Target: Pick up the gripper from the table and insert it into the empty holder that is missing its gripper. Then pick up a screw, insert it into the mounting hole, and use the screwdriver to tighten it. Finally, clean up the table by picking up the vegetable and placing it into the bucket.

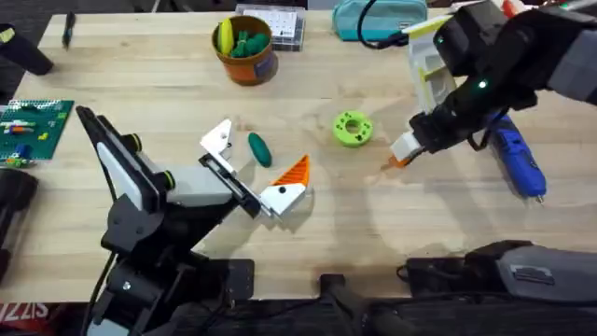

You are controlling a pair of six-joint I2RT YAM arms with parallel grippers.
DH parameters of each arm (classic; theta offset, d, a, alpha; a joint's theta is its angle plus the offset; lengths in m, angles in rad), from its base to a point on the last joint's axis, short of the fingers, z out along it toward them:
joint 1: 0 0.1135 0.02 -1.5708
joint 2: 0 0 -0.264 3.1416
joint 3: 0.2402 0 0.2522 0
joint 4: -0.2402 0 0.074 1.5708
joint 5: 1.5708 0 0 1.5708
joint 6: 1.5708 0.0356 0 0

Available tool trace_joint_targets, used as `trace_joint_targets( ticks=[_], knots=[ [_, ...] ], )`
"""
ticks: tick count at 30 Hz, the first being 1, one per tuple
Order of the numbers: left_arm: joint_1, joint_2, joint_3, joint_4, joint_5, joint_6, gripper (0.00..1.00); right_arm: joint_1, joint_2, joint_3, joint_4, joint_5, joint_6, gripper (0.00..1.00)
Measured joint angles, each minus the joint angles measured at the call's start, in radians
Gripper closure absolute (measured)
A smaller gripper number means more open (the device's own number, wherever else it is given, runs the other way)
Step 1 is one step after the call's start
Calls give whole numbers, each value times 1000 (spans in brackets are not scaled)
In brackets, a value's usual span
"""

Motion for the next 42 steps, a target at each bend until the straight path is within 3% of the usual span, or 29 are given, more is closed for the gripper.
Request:
trace_joint_targets(
  ticks=[5, 24, 26, 29, 42],
  knots=[
    [0, 0, 0, 0, 0, 0, 15, 0, 39, 0, 0, 0, 0, 586],
    [0, 0, 0, 0, 0, 0, 15, 0, 45, 0, 12, 0, 0, 719],
    [0, 0, 0, 0, 0, 0, 15, 0, 45, 0, 14, 0, -1, 782],
    [0, 0, 0, 0, 0, 0, 15, 0, 45, 0, 22, 0, 0, 972],
    [0, 0, 0, 0, 0, 0, 15, 0, 45, 1, 20, 0, 0, 979]
  ],
)
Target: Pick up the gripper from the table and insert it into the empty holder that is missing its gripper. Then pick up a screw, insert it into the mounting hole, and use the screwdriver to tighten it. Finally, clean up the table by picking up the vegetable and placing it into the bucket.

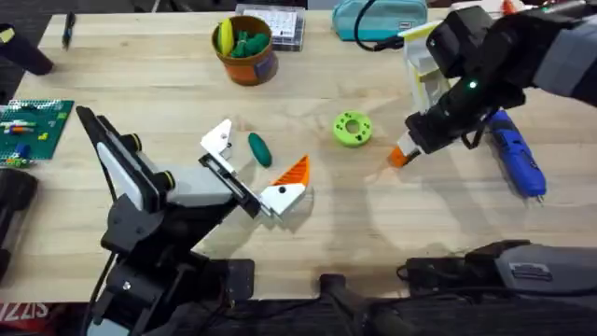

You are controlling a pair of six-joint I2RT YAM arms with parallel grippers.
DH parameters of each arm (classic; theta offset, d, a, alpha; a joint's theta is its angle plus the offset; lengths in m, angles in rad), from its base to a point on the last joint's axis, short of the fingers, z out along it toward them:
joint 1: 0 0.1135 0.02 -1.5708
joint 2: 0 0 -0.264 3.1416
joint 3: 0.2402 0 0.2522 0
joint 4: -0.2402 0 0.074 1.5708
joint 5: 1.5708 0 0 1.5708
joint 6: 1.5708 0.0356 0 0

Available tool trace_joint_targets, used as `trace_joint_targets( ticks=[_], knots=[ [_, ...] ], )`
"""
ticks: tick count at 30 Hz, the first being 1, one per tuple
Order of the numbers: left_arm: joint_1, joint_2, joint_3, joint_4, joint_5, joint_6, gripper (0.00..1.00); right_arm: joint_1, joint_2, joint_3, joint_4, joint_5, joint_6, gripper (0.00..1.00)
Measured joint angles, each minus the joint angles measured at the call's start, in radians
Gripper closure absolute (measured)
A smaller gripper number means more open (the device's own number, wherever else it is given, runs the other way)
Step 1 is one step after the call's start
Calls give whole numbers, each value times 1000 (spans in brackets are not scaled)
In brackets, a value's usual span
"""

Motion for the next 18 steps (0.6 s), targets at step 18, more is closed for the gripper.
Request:
trace_joint_targets(
  ticks=[18],
  knots=[
    [0, 0, 0, 0, 0, 0, 13, 0, -118, 315, -167, -15, 0, 980]
  ],
)
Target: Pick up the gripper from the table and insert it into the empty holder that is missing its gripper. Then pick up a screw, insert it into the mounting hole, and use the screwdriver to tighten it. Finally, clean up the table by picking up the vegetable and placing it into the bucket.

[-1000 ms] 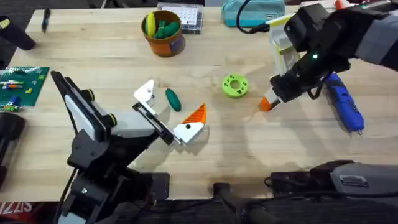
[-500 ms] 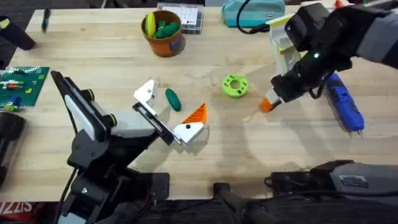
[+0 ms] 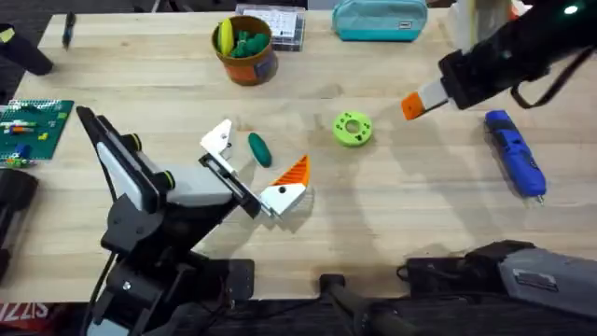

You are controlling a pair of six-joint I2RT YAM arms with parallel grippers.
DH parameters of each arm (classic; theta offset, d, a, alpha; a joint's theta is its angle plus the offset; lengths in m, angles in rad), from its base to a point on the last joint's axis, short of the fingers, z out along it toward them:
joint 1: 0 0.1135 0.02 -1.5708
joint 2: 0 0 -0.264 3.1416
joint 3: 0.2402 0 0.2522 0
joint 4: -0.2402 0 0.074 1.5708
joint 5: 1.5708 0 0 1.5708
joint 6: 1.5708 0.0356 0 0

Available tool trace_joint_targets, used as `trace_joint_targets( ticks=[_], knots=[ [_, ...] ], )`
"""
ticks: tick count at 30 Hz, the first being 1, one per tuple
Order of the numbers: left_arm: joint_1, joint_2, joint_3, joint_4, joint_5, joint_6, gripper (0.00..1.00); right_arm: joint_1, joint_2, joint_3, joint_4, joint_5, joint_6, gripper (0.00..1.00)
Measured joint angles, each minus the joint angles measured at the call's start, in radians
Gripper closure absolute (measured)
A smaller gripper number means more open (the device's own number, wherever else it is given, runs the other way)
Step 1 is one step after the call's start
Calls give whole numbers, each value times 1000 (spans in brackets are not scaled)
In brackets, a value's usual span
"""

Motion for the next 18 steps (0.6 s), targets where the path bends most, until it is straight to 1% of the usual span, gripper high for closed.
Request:
trace_joint_targets(
  ticks=[8, 18],
  knots=[
    [0, 0, 0, 0, 0, 0, 15, 0, -64, 5, -5, -84, 0, 981],
    [0, 0, 0, 0, 0, 0, 13, 0, -68, 5, 5, -147, 0, 981]
  ],
)
